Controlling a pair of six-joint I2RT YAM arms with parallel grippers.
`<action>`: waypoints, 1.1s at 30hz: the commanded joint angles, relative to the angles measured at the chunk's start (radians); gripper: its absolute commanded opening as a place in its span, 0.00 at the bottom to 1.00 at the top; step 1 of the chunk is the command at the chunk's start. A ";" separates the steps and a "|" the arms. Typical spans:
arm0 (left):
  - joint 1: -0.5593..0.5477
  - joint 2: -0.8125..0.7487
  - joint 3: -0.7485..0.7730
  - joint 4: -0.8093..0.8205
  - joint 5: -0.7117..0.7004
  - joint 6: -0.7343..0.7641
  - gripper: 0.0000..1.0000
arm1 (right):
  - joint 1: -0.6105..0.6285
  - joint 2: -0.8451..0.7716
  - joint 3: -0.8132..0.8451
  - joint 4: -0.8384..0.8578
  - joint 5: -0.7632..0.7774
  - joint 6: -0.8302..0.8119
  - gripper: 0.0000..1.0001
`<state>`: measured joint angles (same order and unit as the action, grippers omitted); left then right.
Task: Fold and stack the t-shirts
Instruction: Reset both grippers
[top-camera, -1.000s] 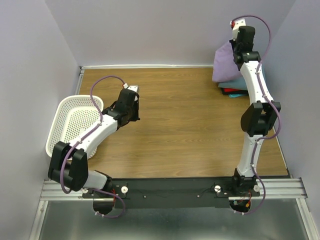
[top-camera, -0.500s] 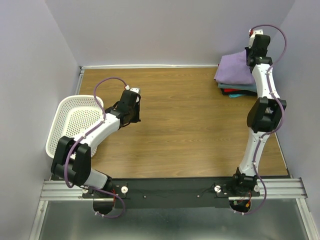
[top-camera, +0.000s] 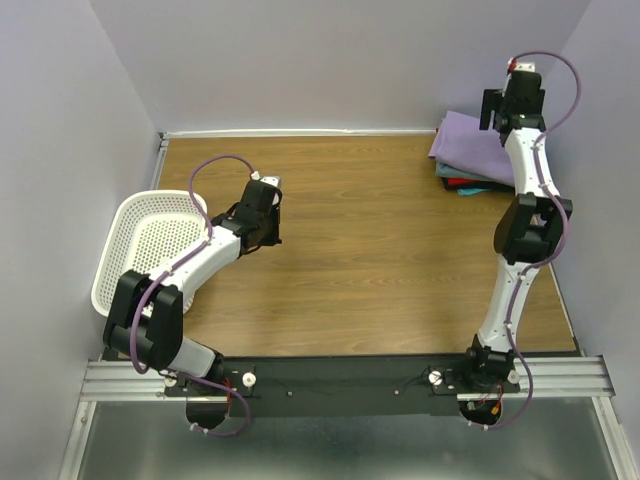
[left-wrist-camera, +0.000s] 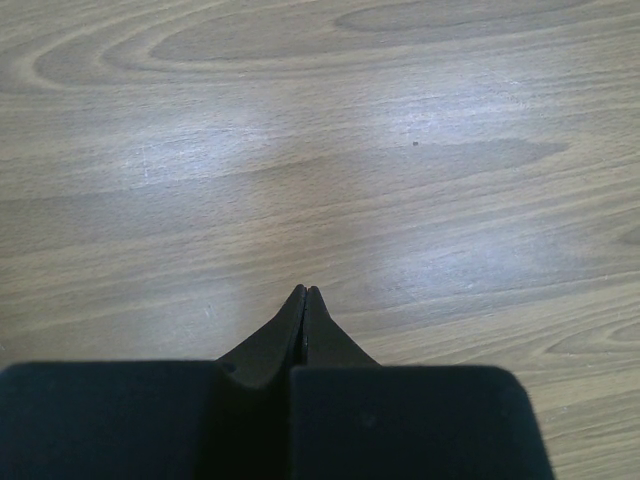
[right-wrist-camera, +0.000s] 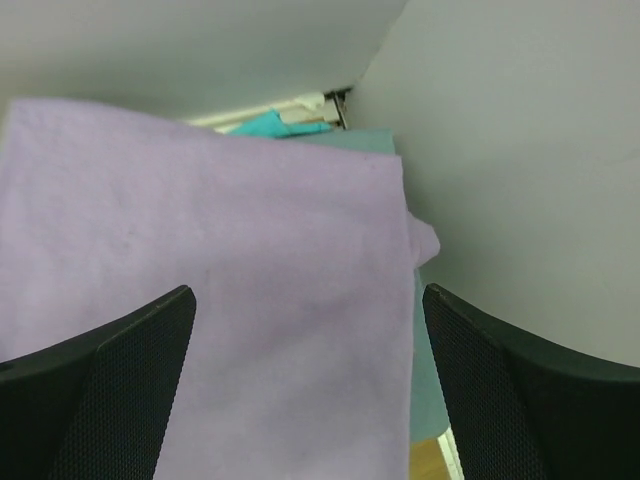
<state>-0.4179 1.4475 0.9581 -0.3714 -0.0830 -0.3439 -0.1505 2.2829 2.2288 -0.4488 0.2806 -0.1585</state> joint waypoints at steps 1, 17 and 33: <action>0.005 -0.030 -0.005 0.012 0.029 0.006 0.00 | 0.014 -0.155 0.003 0.012 -0.050 0.108 1.00; 0.005 -0.209 0.016 0.052 0.045 -0.020 0.00 | 0.432 -0.687 -0.808 0.203 -0.147 0.482 1.00; 0.004 -0.456 -0.056 0.135 0.029 -0.014 0.00 | 0.600 -1.275 -1.469 0.300 -0.163 0.679 1.00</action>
<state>-0.4179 1.0237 0.9234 -0.2817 -0.0586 -0.3630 0.4515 1.0565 0.8062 -0.1741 0.0666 0.4828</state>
